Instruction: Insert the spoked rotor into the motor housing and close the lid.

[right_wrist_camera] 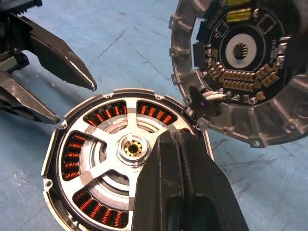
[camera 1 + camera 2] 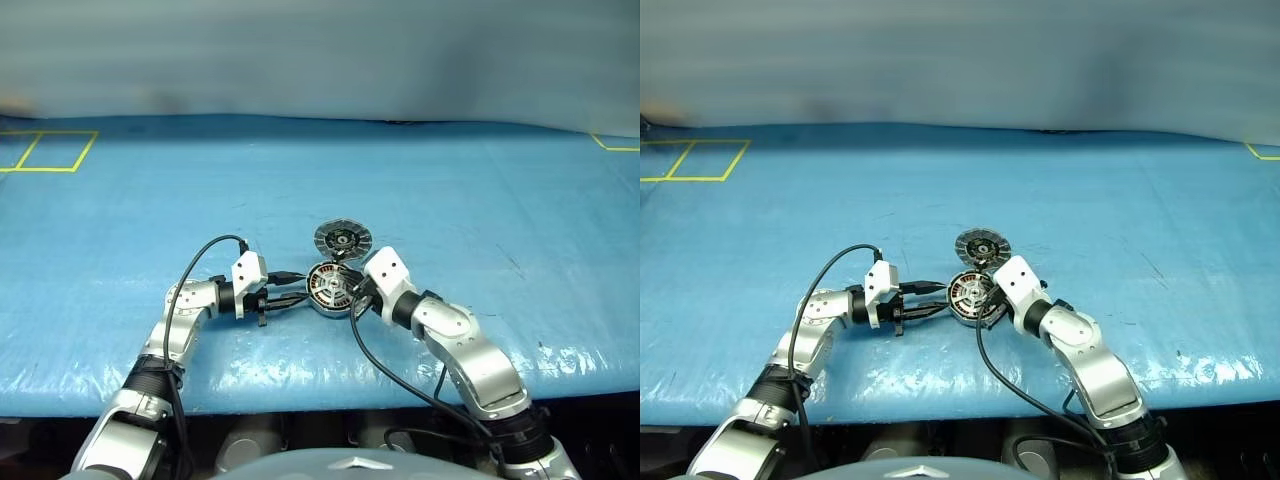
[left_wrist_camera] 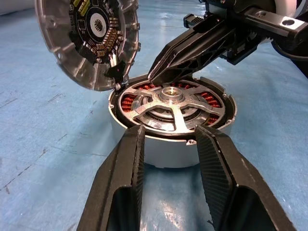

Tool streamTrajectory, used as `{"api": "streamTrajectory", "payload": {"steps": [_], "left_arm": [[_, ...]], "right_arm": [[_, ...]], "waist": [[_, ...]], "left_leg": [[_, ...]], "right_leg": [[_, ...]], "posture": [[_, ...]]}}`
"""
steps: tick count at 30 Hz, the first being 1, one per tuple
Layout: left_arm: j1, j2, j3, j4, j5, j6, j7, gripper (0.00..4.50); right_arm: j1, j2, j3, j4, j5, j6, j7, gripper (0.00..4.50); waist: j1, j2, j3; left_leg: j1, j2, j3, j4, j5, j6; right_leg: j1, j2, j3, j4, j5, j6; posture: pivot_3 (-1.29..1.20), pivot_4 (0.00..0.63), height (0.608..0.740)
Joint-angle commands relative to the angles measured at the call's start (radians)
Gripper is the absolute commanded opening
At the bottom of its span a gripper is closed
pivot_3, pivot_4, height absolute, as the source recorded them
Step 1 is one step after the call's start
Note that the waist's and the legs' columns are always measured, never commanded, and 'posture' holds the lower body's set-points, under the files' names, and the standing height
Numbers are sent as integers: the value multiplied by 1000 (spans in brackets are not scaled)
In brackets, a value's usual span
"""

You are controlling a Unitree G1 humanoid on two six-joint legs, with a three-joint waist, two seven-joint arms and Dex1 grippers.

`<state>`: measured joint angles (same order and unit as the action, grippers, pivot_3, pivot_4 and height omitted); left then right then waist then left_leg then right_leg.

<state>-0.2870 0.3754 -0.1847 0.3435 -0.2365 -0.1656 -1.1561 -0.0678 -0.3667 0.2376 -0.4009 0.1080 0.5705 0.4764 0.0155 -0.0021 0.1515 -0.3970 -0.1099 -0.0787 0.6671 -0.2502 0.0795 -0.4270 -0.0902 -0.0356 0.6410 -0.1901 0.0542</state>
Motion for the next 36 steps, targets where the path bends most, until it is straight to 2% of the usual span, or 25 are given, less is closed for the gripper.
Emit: {"api": "streamTrajectory", "payload": {"steps": [1, 12, 16, 25, 29, 36], "left_arm": [[5, -2, 9, -26, -5, -17, 5, 1745], [30, 35, 64, -34, -29, -16, 22, 1745], [46, 34, 84, -37, -34, -23, 30, 1745], [90, 27, 92, -39, -42, -39, 41, 1745], [113, 26, 97, -50, -45, -32, 49, 1745], [123, 28, 99, -50, -46, -25, 53, 1745]], "right_arm": [[2, -12, -43, -39, 11, -30, 2, 34], [34, -116, -143, -1, -23, 29, -24, 34], [-66, -25, -222, 126, -43, -7, -162, 34], [-256, 6, -193, 287, 42, -149, 15, 34], [-301, -1, -144, 224, 142, -152, 193, 34], [-247, -54, -85, 105, 191, -127, 308, 34]], "waist": [[0, 0, 0], [0, 0, 0], [-1, 0, 1], [-2, 1, 1], [-5, 1, 1], [2, 1, 1]], "left_leg": [[0, 0, 0, 0, 0, 0], [0, 0, 0, -3, 0, 0], [0, 0, 0, -3, 1, -2], [0, 0, 0, -5, 4, -6], [0, 0, 0, -5, 3, -5], [0, -1, 0, -5, 1, -2]], "right_leg": [[0, 0, 0, 0, 0, 0], [-1, -1, 0, -1, 0, 0], [-1, -1, 0, 0, 0, 0], [-2, 0, 0, 0, -1, -2], [-2, -1, 0, -1, -1, -2], [-1, -2, -1, -1, -1, -2]], "posture": [[0, 150, 740], [0, 150, 740], [0, 150, 740], [0, 150, 740], [0, 150, 740], [0, 150, 740]]}}
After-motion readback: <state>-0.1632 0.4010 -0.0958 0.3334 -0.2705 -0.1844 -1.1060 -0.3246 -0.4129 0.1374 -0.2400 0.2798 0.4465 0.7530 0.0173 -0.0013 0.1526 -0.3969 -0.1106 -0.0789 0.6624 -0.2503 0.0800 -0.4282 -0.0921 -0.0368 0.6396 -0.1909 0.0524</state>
